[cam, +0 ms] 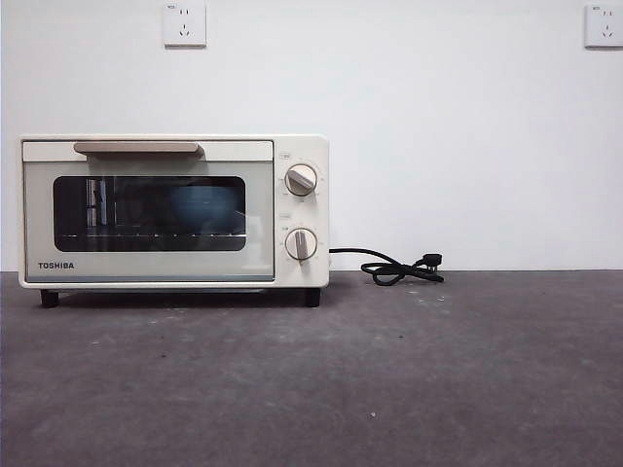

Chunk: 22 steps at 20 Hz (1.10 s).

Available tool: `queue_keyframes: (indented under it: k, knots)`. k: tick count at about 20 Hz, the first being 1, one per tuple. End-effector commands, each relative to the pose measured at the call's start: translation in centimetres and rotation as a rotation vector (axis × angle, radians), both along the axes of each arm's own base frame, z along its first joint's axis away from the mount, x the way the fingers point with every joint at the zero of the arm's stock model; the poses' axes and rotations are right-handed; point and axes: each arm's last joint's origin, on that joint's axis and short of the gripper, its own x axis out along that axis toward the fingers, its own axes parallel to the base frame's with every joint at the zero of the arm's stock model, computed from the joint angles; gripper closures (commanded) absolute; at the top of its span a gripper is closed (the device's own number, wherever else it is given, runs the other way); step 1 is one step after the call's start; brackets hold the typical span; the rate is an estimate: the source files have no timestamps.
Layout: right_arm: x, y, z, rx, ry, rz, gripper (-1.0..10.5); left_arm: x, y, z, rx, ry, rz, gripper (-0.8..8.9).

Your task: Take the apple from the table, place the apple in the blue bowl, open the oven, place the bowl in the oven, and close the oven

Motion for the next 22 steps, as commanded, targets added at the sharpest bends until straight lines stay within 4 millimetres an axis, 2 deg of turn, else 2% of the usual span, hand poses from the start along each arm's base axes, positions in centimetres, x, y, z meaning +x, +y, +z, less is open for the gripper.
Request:
queue_keyframes:
  k: [1,6,10,12,14,17,19,20,22]
  knots:
    - [0.1,0.1,-0.1,0.005,0.002,-0.005,9.5,0.1,0.0,-0.3,-0.006,0.010,0.002,8.17]
    - [0.1,0.0,-0.1,0.001,-0.002,-0.032,9.5,0.1,0.0,-0.3,-0.006,0.009,0.002,8.17]
    - [0.2,-0.3,-0.1,-0.069,-0.021,-0.134,9.5,0.1,0.0,-0.3,-0.006,0.010,0.002,8.17]
    - [0.9,-0.1,-0.2,-0.095,-0.042,-0.157,9.5,0.1,0.0,-0.3,-0.006,0.010,0.002,8.17]
    - [2.3,0.4,-0.8,-0.121,-0.083,-0.099,9.5,0.1,0.0,-0.3,-0.006,0.010,0.002,8.17]
    - [5.1,0.9,-3.6,-0.108,-0.184,-0.008,9.5,0.1,0.0,-0.3,-0.006,0.010,0.002,8.17]
    - [6.8,0.8,-6.5,-0.077,-0.261,-0.009,9.5,0.1,0.0,-0.3,-0.006,0.009,0.002,8.17]
    - [7.5,0.7,-8.4,-0.072,-0.294,-0.031,9.5,0.1,0.0,-0.3,-0.006,0.010,0.002,8.17]
    - [7.8,0.5,-10.6,-0.078,-0.320,-0.061,9.5,0.1,0.0,-0.3,-0.006,0.010,0.002,8.17]
